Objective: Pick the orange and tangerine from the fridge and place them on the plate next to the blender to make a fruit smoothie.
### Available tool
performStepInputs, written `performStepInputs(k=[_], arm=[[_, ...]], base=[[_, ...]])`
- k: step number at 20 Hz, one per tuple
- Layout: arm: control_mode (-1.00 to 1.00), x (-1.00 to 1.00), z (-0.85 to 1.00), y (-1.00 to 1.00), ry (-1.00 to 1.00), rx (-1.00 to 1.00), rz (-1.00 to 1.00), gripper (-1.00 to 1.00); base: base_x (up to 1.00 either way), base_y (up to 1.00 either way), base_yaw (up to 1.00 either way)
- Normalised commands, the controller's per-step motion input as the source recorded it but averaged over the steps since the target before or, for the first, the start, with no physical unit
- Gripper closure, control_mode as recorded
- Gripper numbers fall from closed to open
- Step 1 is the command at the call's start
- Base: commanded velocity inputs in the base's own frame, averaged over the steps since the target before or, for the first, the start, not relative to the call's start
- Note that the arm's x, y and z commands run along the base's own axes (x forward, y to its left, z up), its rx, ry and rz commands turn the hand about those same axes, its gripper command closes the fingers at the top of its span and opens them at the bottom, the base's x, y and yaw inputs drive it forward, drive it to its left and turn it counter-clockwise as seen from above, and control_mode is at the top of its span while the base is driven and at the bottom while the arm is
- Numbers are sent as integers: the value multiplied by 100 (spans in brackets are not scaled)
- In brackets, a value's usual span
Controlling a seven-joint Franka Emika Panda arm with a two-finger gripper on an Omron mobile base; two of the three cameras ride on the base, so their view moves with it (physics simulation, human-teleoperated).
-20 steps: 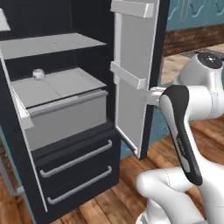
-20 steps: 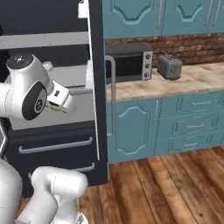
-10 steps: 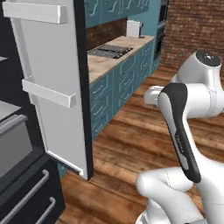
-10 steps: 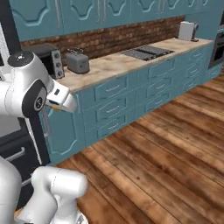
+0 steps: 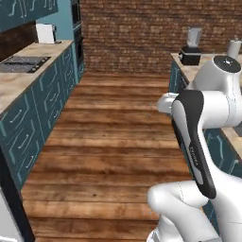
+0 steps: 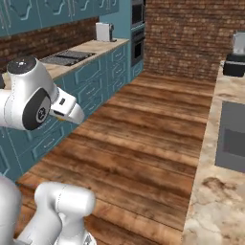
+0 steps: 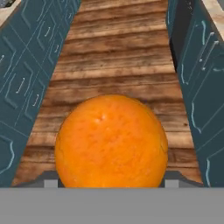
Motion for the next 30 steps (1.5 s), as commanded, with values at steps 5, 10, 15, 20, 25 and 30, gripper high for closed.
performStepInputs(k=[5,10,15,20,25,30], arm=[[100,0,0,0,0,0,0,100],[100,0,0,0,0,0,0,100],[100,0,0,0,0,0,0,100],[100,0,0,0,0,0,0,100],[100,0,0,0,0,0,0,100],[100,0,0,0,0,0,0,100]], base=[[100,-44,-23],[100,-17,-12],[100,0,-13],[100,0,-14],[100,0,-17],[100,12,-22]])
